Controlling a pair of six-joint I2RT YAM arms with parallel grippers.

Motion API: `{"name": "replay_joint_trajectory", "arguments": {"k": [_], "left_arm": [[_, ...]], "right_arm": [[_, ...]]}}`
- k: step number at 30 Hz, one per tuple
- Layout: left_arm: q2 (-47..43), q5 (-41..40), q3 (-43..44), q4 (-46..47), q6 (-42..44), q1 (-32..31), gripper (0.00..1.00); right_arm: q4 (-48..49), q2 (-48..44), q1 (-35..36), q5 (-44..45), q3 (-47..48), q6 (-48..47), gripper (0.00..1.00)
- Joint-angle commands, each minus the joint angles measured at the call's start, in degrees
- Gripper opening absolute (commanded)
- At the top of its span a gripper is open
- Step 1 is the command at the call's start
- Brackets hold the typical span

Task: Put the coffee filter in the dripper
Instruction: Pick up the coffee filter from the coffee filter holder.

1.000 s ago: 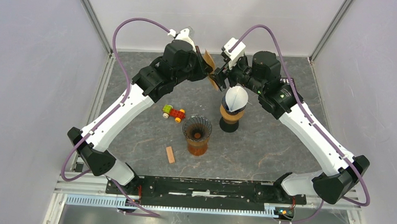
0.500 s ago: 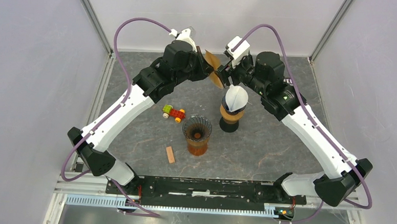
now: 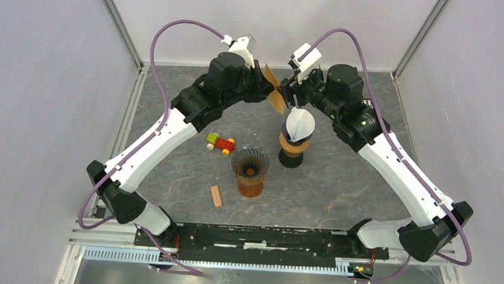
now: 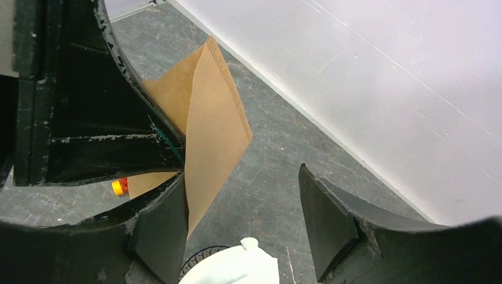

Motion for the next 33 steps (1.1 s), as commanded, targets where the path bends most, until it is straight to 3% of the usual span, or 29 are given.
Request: {"name": "replay_joint_trajectory", "arguments": {"k": [1,11,16,19,33], "left_arm": [[-2.8,2.7,-0.3,4.1,4.4,-0.2,0.02],[-3.5,5.7,-1.8,6.3,11.4,-0.9,0.02],[-3.4,4.5,-2.3,6.2,14.7,-1.6,0.02],[-3.1,1.5,-2.4,5.9,17.3,-2.5,0.02],[-0.2,-17.9,-0.7,5.9,26.4,-8.9,0.02]], "right_arm": [[1.4,-0.4,-0.4,1.8,-0.4,0.4,0.7],[1.2,1.7,-0.3,2.4,-0.5,-0.2,0.61],[1.3,1.4,-0.3,2.6,-0.7,-0.3,0.48],[1.5,1.0,-0.4,2.2,-0.9,0.2,0.39],[2.2,0.7,-0.2,6.8,-2.3,1.1,0.21]]}}
